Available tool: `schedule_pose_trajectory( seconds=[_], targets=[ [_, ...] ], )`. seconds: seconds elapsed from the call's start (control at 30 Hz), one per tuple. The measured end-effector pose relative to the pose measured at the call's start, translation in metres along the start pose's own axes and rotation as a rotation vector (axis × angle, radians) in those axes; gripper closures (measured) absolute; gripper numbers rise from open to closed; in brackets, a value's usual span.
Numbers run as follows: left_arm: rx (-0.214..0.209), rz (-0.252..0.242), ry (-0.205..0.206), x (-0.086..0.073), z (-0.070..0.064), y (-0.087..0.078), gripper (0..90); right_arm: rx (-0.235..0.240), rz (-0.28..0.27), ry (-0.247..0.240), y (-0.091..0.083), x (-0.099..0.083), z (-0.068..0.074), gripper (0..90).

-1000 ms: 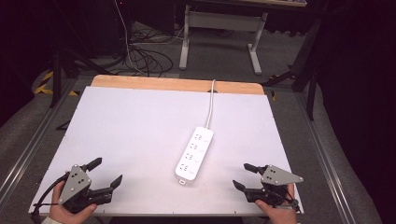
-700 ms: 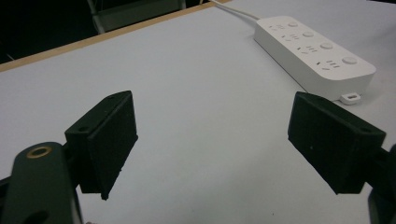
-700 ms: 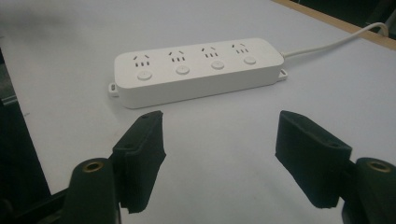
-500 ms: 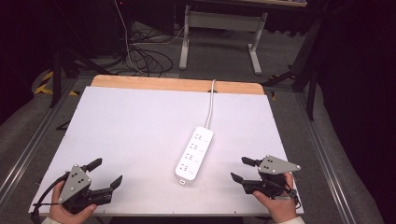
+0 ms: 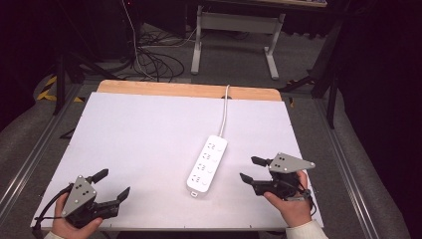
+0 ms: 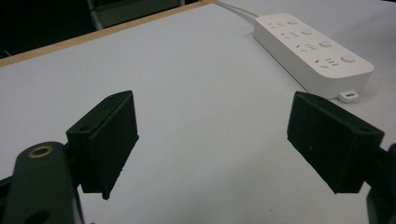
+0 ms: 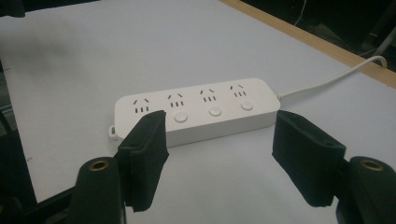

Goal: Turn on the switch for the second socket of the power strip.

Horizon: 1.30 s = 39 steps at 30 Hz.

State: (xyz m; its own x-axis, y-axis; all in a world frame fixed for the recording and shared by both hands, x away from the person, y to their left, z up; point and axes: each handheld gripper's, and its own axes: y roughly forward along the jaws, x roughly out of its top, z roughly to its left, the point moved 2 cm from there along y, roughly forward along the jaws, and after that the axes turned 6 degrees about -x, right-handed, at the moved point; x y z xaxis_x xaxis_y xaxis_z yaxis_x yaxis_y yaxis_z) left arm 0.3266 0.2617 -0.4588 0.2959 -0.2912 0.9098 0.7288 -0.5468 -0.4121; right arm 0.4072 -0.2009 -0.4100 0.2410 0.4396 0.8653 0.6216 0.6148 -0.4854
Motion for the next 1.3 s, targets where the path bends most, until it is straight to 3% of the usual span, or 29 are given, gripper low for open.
schedule_pose_trajectory(
  seconds=[0.6,1.3],
  targets=[
    [0.002,0.001,0.001,0.000,0.000,-0.001,16.9,0.018,-0.003,0.015,0.026,0.026,-0.013,37.7],
    [-0.002,-0.001,-0.007,0.000,0.000,0.000,16.8,0.049,0.013,0.027,0.062,0.043,-0.011,43.6]
  ],
)
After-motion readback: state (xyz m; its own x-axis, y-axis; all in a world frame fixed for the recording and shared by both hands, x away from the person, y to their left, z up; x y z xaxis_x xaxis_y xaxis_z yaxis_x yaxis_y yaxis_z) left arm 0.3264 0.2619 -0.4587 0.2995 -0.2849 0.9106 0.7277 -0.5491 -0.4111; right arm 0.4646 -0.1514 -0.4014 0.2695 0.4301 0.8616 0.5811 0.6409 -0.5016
